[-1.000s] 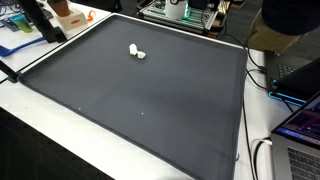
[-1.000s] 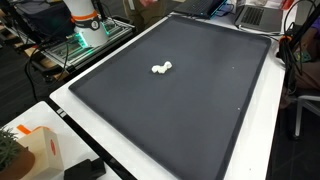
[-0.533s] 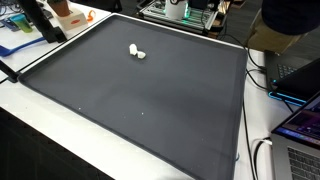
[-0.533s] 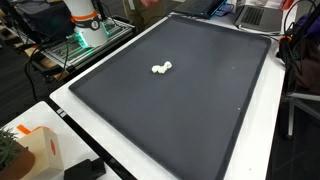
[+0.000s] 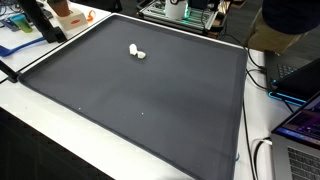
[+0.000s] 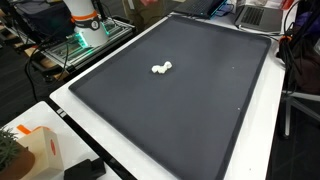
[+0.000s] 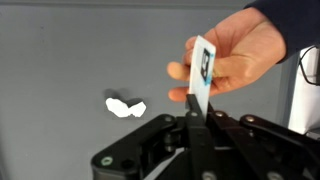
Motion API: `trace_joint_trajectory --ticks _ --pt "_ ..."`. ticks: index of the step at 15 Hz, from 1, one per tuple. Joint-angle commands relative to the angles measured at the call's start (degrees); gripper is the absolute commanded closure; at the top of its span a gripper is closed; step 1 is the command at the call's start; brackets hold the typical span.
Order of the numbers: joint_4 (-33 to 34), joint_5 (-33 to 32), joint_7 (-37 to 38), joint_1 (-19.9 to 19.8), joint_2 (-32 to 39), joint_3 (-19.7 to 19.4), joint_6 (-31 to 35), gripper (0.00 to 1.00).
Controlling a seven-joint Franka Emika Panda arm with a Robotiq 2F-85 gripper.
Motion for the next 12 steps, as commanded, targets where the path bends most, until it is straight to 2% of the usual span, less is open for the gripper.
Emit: trace_joint_trajectory --ticks 1,3,4,7,8,10,12 --pt "0.19 1.06 0.66 -0.30 -0.41 0.19 -1.42 0.98" --pt "-1.43 1.38 -1.32 -0.29 -2.48 -0.62 -1.13 0.98" --pt "0.08 0.12 -0.13 -0.41 -0.17 0.26 -0.16 0.96" --pt "-0.10 0.13 -0.55 -0.45 -0.78 0.04 -0.16 0.96" --pt "-0.11 0.13 -0.60 -0.44 -0.86 0.03 -0.16 0.99" --pt "-11.88 -3.16 -4.79 -2.35 -6.70 -1.50 8.63 0.99" --pt "-16.85 -7.12 -8.03 -3.10 -7.22 -1.75 13.95 0.99"
